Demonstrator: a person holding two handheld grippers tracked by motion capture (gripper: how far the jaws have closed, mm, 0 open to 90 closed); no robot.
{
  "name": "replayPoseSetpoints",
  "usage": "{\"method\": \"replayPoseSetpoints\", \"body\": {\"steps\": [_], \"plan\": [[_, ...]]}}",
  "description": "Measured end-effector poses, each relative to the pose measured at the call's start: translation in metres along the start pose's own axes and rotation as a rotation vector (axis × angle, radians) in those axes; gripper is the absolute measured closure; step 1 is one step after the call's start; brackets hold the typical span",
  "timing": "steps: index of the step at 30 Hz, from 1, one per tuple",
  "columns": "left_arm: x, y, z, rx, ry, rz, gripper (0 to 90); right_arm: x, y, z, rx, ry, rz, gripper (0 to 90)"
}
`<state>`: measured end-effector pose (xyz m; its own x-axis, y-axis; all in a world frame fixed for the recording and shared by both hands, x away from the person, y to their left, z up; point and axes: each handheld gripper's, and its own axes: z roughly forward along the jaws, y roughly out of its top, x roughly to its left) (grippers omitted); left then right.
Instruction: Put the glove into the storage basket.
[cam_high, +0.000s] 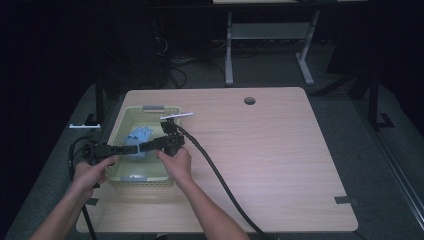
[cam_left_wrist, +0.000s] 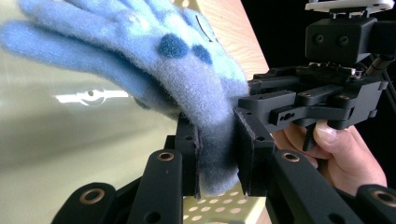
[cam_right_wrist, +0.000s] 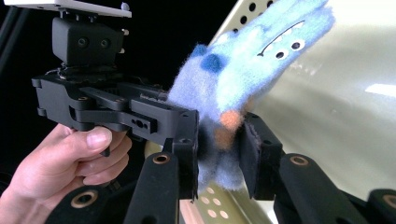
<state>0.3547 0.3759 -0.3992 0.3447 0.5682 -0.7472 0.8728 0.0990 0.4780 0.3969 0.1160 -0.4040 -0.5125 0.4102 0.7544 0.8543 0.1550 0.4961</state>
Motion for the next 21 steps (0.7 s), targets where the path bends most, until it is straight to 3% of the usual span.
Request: {"method": "replayPoseSetpoints", "body": {"steps": [16,21], "plan": [[0.0084,-0.0018,0.0064,0.031,0.023,-0.010,72.7,-0.0029,-0.0035,0.0078,0.027,-0.077,-0.001,65.4],[0.0090,-0.0018,0.0064,0.037,0.023,-0.010,72.7,-0.0035,-0.0047,0.0073,0.026,-0.078,-0.002,65.3]]}}
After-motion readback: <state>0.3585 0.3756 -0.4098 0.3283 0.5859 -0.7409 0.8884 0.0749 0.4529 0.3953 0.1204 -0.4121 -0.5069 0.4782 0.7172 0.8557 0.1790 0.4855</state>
